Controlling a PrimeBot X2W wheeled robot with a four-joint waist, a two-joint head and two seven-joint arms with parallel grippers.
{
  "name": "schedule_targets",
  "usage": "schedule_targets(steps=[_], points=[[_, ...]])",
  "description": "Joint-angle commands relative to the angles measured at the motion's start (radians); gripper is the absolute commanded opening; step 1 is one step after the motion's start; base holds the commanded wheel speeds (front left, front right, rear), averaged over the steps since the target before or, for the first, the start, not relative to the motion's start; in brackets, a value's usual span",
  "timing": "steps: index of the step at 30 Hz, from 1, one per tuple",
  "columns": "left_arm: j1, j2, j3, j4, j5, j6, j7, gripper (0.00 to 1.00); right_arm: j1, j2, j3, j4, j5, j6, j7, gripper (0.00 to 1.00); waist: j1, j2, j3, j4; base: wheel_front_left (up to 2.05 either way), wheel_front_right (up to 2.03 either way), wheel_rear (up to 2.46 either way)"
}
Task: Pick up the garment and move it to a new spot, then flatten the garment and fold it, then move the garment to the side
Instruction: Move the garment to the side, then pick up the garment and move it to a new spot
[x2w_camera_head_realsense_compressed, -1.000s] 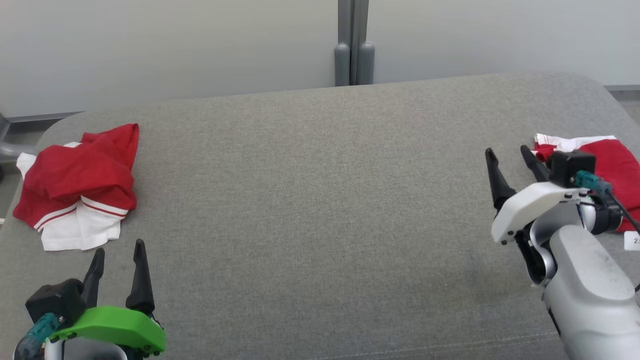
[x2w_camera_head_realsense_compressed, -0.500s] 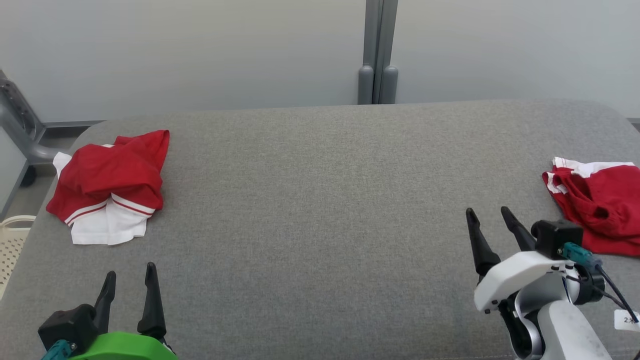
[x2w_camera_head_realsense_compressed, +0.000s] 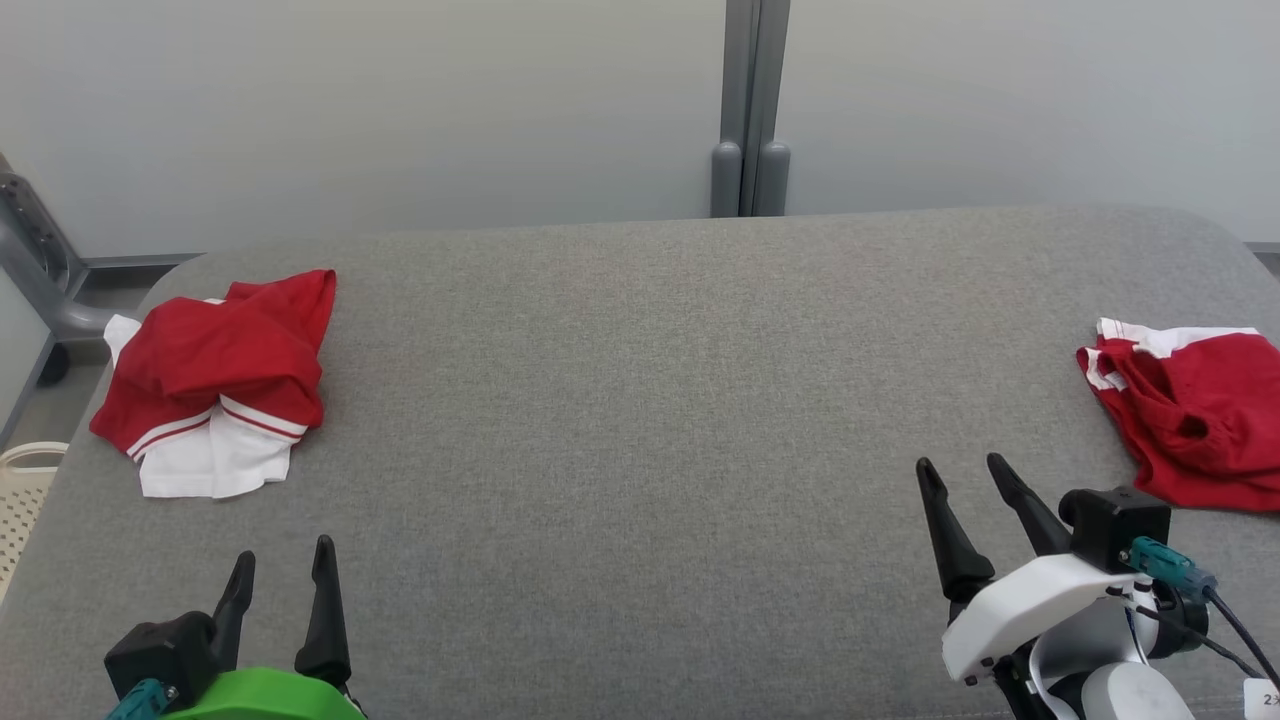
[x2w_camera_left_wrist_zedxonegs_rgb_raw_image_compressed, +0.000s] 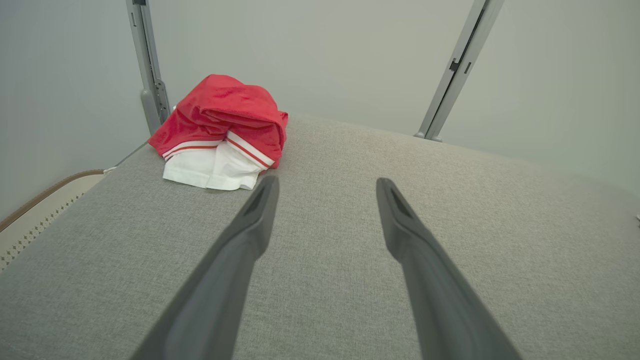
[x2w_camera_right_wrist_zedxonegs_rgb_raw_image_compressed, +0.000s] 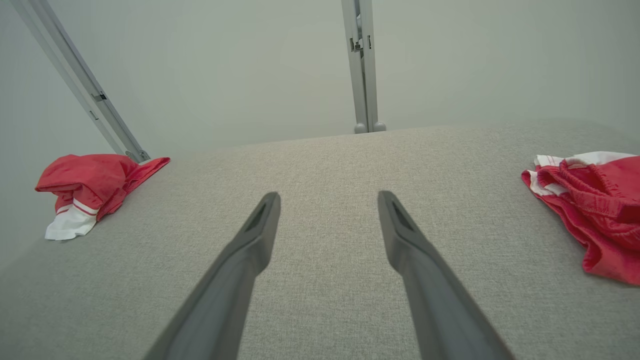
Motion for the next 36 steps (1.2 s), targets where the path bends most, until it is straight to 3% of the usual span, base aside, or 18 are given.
schedule_targets(steps=[1, 24, 36], points=[[-0.016, -0.001, -0.002, 0.003, 0.002, -0.003, -0.001, 1.0, 0.016, -0.001, -0.002, -0.01, 0.002, -0.001, 0.001, 1.0, 0.0001, 0.0, -0.001, 0.0, 0.0, 0.0, 0.0], [-0.028, -0.005, -0.04, 0.021, 0.015, -0.013, 0.016, 1.0, 0.053, -0.001, -0.006, -0.029, 0.03, -0.001, -0.002, 1.0, 0.0001, 0.0, -0.021, 0.029, 0.0, 0.0, 0.0], [-0.042, 0.011, -0.039, 0.0, 0.023, -0.001, 0.023, 1.0, 0.05, -0.001, 0.003, -0.019, 0.05, -0.001, -0.021, 1.0, 0.0001, 0.0, -0.015, 0.147, 0.0, 0.0, 0.0]])
